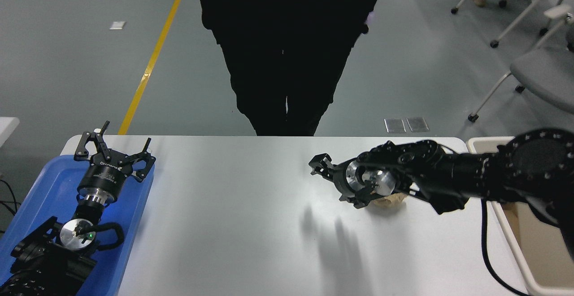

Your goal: Pick up paper ball place in dustbin

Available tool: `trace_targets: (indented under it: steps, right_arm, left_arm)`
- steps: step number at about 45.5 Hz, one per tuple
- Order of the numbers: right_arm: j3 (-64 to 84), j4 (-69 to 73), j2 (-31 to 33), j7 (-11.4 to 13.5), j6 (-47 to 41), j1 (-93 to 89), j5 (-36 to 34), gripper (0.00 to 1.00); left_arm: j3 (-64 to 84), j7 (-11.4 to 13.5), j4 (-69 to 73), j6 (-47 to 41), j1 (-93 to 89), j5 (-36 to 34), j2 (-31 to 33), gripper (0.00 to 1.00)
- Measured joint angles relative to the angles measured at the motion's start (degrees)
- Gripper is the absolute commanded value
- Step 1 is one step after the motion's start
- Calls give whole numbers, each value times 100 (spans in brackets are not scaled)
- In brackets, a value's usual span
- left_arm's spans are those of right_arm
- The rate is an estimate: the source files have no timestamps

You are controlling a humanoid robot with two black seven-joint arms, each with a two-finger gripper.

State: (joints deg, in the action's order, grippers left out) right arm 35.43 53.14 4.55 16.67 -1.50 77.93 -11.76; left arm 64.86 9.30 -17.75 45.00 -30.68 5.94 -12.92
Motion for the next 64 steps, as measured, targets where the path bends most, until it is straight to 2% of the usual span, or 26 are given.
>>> trace_targets:
  steps: [8, 17, 25, 44, 64]
  right_arm:
    - [658, 434, 377, -12, -499, 726, 45, 100]
    - [1378, 878, 692, -18, -1476, 1690, 119, 100]
    - [1844, 1383, 917, -25, -2314, 2717, 447, 100]
    - [2319, 3024, 1300, -32, -3532, 5410, 1255, 100]
    - [2272, 3476, 1511, -31, -4006, 6314, 1403, 98]
  left_arm:
    - [0, -7, 0, 0, 0, -4, 0, 99]
    - [0, -7, 0, 0, 1, -4, 0, 99]
    - [0, -8, 0, 0, 2, -5, 0, 99]
    - [0, -8, 0, 0, 8, -3, 0, 99]
    - [0, -8, 0, 0, 9, 3, 0, 99]
